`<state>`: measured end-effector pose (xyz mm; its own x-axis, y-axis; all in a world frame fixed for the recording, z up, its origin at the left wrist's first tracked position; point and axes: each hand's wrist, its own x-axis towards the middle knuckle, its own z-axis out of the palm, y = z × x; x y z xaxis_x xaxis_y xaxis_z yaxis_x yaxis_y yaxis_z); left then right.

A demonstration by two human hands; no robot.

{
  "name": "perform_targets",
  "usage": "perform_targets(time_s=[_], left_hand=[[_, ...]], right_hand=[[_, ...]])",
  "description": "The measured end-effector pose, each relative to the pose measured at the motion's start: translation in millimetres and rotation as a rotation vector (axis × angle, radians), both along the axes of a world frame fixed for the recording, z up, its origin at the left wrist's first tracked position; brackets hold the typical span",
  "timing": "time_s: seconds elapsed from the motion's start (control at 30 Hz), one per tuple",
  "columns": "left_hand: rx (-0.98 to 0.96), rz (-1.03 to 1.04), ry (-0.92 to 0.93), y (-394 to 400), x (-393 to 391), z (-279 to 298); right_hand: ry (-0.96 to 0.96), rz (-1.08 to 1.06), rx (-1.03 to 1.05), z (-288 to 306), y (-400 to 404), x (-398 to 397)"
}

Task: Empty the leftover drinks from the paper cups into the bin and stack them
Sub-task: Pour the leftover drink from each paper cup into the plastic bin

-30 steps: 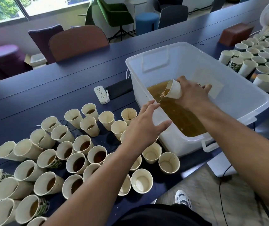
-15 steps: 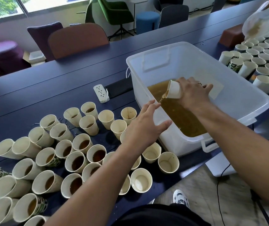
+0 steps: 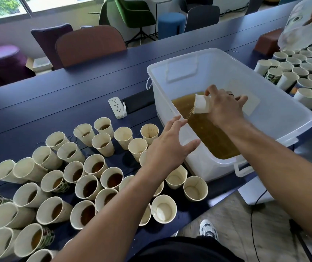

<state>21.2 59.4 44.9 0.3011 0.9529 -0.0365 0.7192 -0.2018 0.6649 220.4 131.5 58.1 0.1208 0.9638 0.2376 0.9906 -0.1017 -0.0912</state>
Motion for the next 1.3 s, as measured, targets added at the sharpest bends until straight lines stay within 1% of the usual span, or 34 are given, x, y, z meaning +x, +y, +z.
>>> perform_targets(time_s=[0.13, 0.33, 0.6, 0.83, 0.93, 1.1, 1.2, 1.23, 1.3], left_hand=[[-0.005, -0.001, 0.0, -0.6, 0.9, 0.7], [-0.009, 0.0, -0.002, -0.3, 0.2, 1.3], [-0.014, 0.003, -0.006, -2.0, 0.6, 2.5], [-0.018, 0.004, -0.018, -0.9, 0.4, 1.1], [-0.015, 0.003, -0.013, -1.6, 0.5, 1.6], [-0.001, 0.002, -0.01, -2.1, 0.4, 2.1], [0.004, -0.003, -0.03, -0.4, 0.0, 4.8], [-0.007, -0.005, -0.073, 1.6, -1.8, 5.9], [-0.075, 0.027, -0.249, 8.8, -10.0, 13.7]], right_hand=[[-0.034, 0.007, 0.01, -0.6, 0.0, -0.1], [-0.089, 0.021, 0.092, 1.3, -0.7, -1.4], [-0.088, 0.045, 0.125, 2.4, -1.5, -3.9], [-0.068, 0.049, 0.126, 4.0, -2.4, -4.4], [-0.067, 0.056, 0.095, 3.1, -3.4, -5.0], [-0.017, 0.039, 0.005, 0.6, -3.8, -4.4], [0.094, 0.015, 0.015, 5.4, -4.2, -5.6], [0.152, 0.009, 0.035, 10.1, -5.0, -7.2], [0.26, 0.014, 0.096, 22.9, -8.4, -12.9]])
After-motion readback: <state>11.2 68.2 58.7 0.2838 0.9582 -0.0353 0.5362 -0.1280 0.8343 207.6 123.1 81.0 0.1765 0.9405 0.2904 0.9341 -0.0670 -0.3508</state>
